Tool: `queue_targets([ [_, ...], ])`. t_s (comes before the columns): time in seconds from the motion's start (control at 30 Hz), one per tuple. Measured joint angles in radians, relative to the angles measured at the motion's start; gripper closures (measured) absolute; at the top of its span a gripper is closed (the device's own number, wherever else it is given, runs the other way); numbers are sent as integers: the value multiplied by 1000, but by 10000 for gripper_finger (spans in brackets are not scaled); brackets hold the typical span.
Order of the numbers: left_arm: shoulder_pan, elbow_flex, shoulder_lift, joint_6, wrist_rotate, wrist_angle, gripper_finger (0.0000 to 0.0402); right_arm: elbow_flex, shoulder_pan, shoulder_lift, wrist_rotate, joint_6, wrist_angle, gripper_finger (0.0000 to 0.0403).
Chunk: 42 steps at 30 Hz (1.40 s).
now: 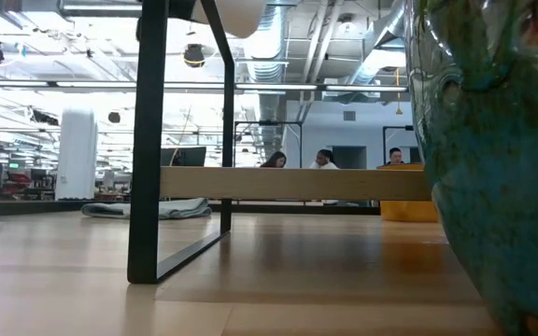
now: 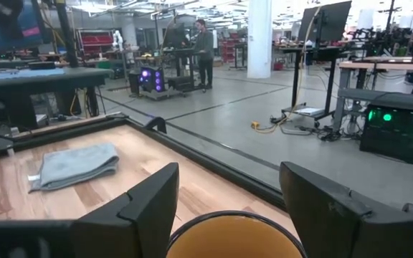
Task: Stack small to large cups/mugs on shelf
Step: Put the white mug on the shelf
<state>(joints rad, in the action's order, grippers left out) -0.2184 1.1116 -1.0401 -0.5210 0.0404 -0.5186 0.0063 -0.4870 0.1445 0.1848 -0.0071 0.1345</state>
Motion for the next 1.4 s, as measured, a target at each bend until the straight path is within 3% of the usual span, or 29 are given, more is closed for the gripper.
queue_targets([
  [0.2,-26,67,-103,161,-84,76,401,0,0,1,0,6,8,136],
  [0.4,-26,209,-273,289,-198,66,401,0,-1,0,0,41,8,136],
  [0.6,-23,432,-441,371,-288,-100,401,0,-1,0,0,42,8,136],
  [1.03,62,950,-735,451,-242,-597,401,0,-1,-1,0,42,-1,136],
  [1.23,103,1069,-805,431,-180,-743,401,0,-1,-1,0,43,-8,136],
  [1.4,140,1089,-853,421,-151,-790,401,0,-1,-1,0,43,-29,136],
])
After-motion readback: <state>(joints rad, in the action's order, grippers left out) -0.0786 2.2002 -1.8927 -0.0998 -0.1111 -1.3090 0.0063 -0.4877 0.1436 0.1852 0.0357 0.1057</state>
